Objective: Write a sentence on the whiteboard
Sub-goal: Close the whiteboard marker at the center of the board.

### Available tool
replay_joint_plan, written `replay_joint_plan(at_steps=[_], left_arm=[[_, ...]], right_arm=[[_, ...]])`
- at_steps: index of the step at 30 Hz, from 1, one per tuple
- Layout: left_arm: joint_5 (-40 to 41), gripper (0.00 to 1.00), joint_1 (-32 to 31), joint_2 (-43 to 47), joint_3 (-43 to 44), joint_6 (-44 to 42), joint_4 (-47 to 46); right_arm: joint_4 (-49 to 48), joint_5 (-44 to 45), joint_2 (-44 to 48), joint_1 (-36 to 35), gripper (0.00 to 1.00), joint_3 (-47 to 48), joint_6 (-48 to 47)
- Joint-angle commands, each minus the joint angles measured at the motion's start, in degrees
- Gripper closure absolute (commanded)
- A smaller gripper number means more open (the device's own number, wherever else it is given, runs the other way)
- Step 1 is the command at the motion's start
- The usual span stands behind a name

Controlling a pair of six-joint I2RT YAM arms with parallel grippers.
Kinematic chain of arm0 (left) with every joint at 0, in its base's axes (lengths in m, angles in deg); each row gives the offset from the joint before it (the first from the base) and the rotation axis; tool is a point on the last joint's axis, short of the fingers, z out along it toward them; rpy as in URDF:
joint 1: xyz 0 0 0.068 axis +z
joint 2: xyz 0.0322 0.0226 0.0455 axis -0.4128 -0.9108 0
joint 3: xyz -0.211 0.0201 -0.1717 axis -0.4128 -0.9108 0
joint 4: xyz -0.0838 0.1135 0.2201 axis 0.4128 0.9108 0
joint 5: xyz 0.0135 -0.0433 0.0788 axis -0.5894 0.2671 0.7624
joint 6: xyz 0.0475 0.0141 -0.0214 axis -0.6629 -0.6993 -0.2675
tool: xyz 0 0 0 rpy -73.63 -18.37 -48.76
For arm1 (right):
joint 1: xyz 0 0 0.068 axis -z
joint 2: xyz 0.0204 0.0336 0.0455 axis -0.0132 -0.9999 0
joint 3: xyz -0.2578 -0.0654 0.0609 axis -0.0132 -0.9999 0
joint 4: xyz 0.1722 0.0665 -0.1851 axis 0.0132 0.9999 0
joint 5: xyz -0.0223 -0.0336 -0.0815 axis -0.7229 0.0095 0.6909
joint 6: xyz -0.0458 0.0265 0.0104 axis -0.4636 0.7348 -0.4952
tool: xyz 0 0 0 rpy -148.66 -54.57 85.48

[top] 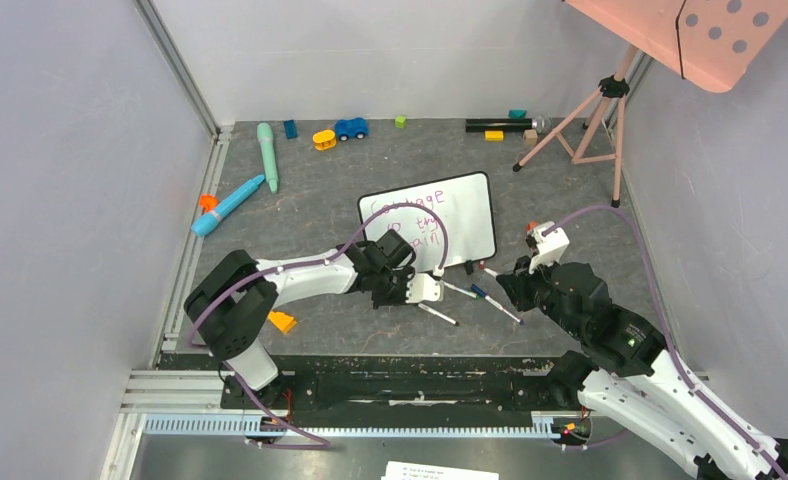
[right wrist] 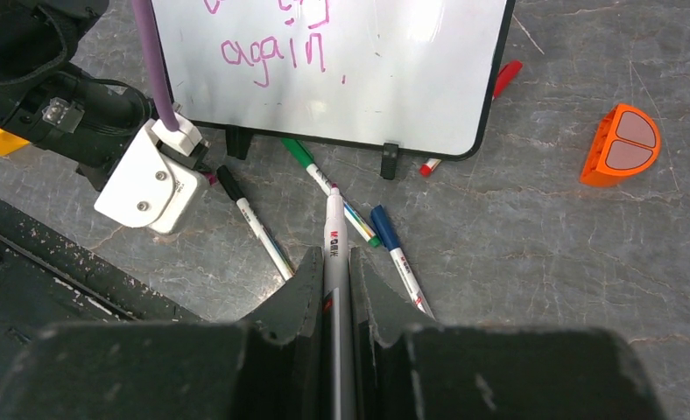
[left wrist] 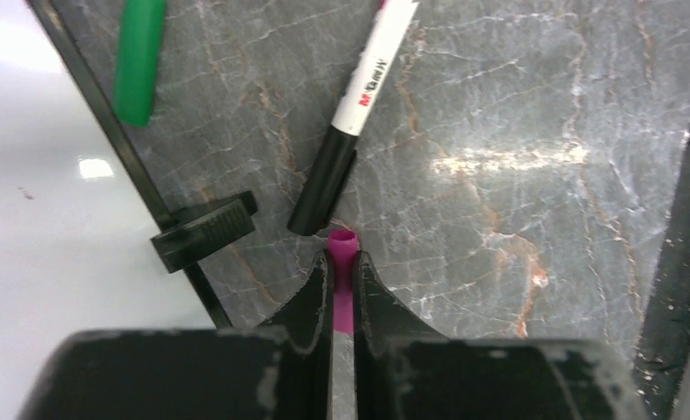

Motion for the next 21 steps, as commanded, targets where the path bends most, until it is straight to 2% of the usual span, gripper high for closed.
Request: replay_joint_plan(at_steps=[1, 3, 6, 10, 13, 16, 21], left_arm=[[-5.58, 0.98, -0.90, 0.48, 1.64, 0.99, 6.26], [-7.89, 0.98, -1.04, 2.49, 1.10, 2.78, 4.94], [-10.69, 0.98, -1.04, 8.72, -3.22, 6.20, -3.32], [-12.48, 0.98, -0.97, 18.67, -12.52, 14.09, -21.43], [-15.60, 0.98, -1.04, 23.34, -20.06, 22.62, -39.26], [-16.17, 0.98, -1.04, 23.27, -25.13, 28.19, -52.77], [-13.82, 0.98, -1.04, 18.32, -32.75, 29.00, -68.76]], right_arm=[[-0.43, -0.65, -0.40, 0.13, 1.00, 0.15, 0.90], [-1.12, -1.91, -0.70, 0.14, 1.00, -0.64, 1.04], [-3.33, -3.74, -0.78, 0.15, 1.00, -2.17, 1.53], [-6.57, -8.30, -2.84, 0.13, 1.00, -2.59, 1.13], [-9.77, -15.92, -5.90, 0.15, 1.00, -2.85, -0.38], [-11.67, -21.34, -9.03, 0.08, 1.00, -2.27, -1.82], [-16.15, -25.69, -11.06, 0.13, 1.00, -4.32, -1.74]])
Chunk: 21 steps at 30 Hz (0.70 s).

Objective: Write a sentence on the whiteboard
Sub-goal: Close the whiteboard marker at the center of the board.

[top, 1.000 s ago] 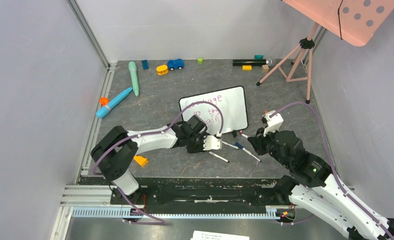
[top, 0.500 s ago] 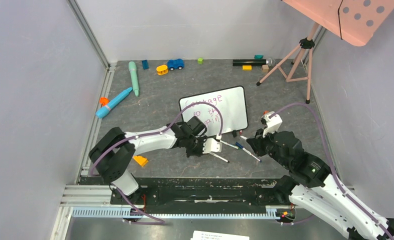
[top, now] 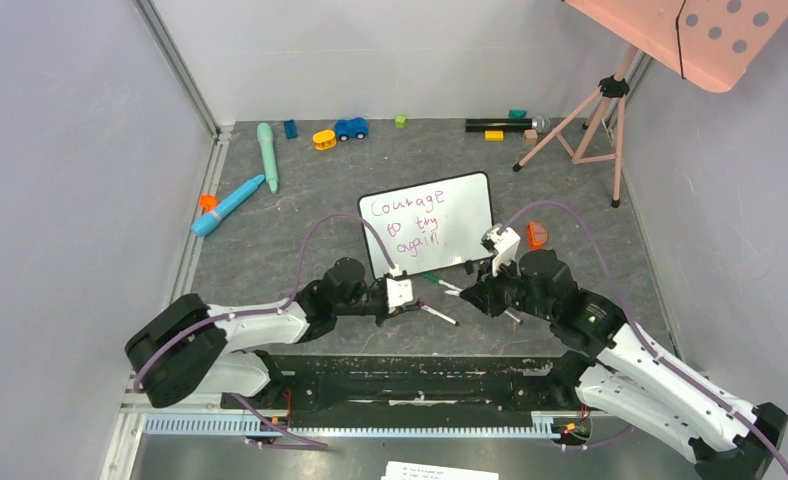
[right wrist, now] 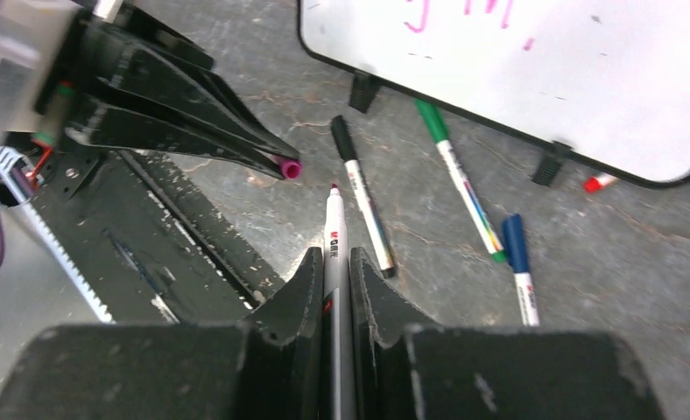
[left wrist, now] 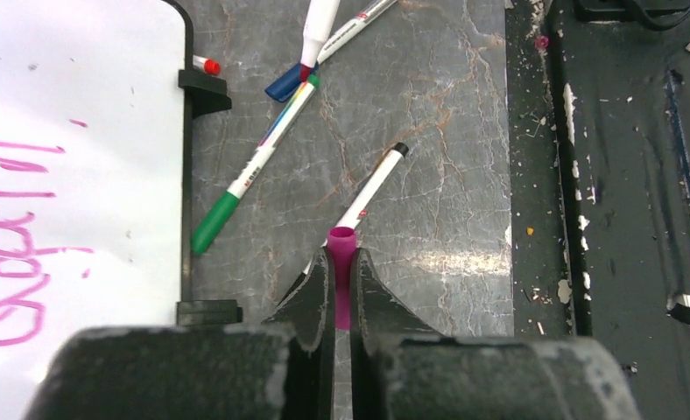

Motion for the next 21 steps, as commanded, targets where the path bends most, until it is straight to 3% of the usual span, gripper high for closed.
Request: replay_joint_plan(at_steps=[1, 21], left_arm=[[0.73, 0.98, -0.23, -2.30, -5.20, 4.95, -20.16], [-1.17, 0.98, -0.32, -1.71, -9.28, 2.83, -25.48]], right_arm=[[-7.28, -7.36, -1.00, 0.13, 1.00, -1.77, -0.94], [-13.07, -12.86, -7.04, -0.42, 1.00, -3.49, 0.65]])
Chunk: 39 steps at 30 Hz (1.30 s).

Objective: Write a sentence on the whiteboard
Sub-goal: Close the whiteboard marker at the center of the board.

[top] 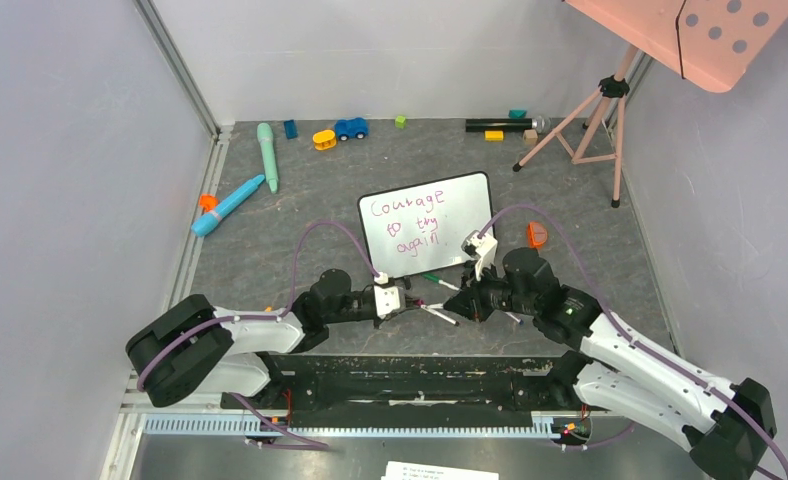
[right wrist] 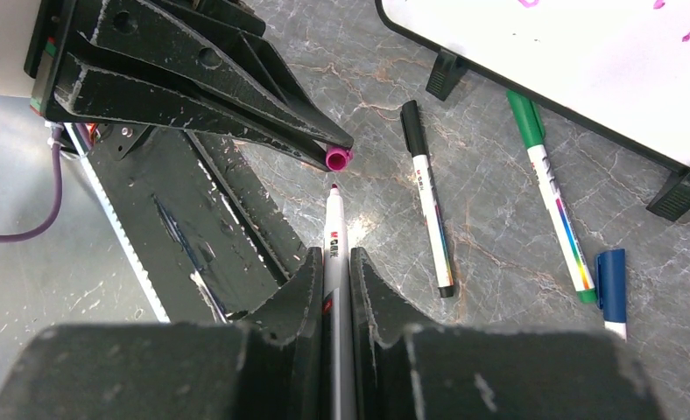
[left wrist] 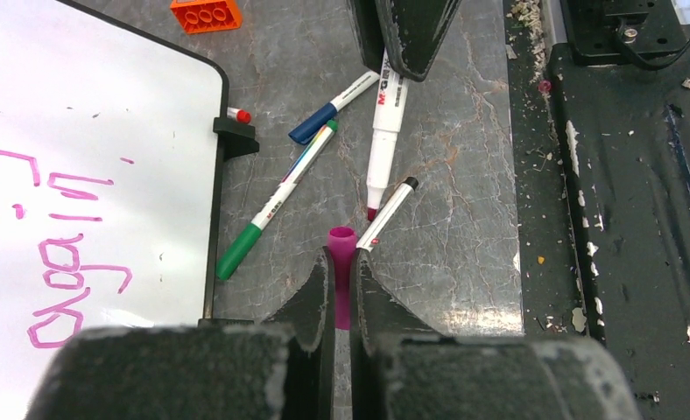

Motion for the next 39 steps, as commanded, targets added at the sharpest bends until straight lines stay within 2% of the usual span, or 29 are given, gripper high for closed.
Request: replay_joint_plan(at_steps=[1, 29, 39], left_arm=[[-1.50, 0.98, -0.32, -0.16, -0.41, 0.63, -4.09], [-3.88, 0.98, -0.41, -0.44, -0.15, -0.35, -3.74], [-4.34, 0.98, -0.85, -1.06, 0.03, -0.68, -4.20]], right_arm=[[-3.33, -0.56, -0.18, -0.35, 1.00, 0.88, 0.04], [-5.78, -0.24, -1.70, -0.36, 1.00, 1.10, 0.59], [-8.27, 1.91, -6.97, -3.25, 1.00, 1.45, 1.88]])
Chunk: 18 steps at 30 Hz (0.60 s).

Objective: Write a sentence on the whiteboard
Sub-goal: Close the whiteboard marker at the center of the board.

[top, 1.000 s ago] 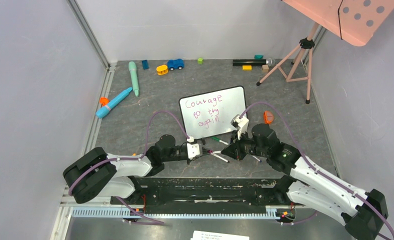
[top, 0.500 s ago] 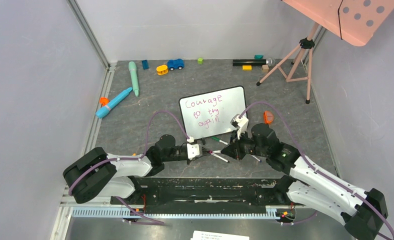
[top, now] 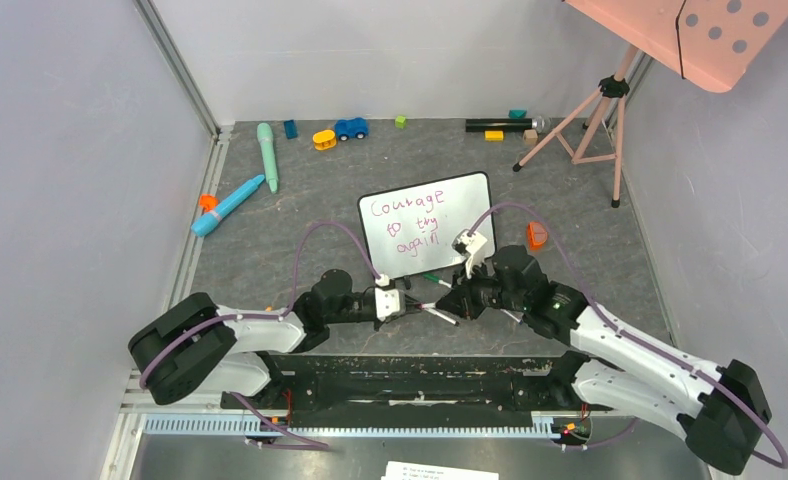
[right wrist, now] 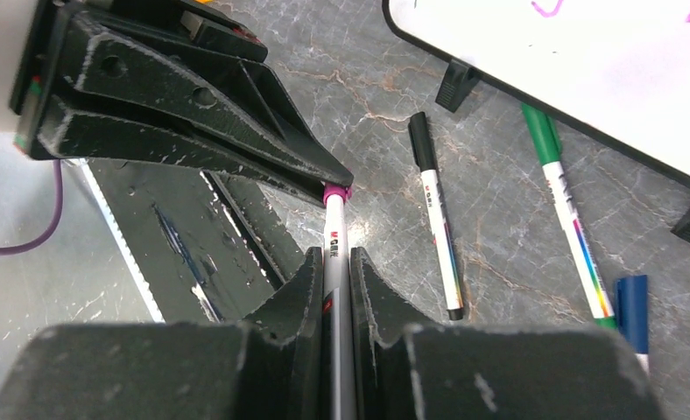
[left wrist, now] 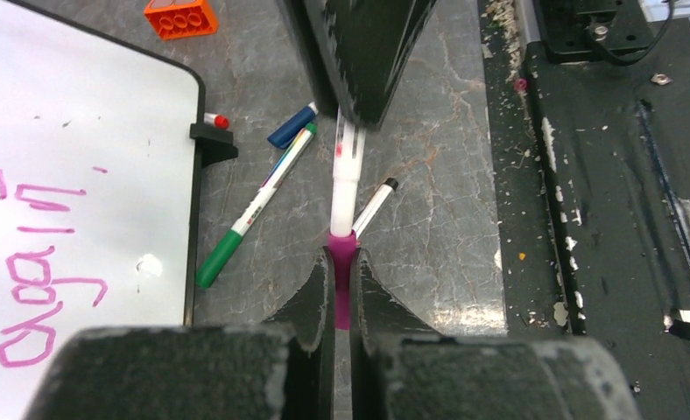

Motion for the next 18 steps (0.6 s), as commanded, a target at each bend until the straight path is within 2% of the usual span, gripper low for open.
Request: replay_joint_plan(at_steps=[1, 5, 10, 18], left_arm=[[-1.98, 0.98, -0.85, -0.21, -0.02, -0.43, -4.09], [-2.01, 0.98, -0.94, -0.39, -0.10, -0.23, -4.72], [-2.02, 0.98, -0.97, -0.69, -0.80, 0.65, -6.96], [-1.55, 0.98, -1.15, -3.53, -3.59, 3.78, -17.64]], right_arm=[[-3.64, 3.04, -3.49, -3.69, 1.00, 1.89, 0.83], [-3.03, 7.96, -7.87, -9.04, 1.00, 3.64, 0.83], [-2.68, 11.19, -14.57, -12.39, 1.00, 5.97, 1.50], [-5.00, 15.65, -20.66, -15.50, 1.00, 7.09, 2.41]])
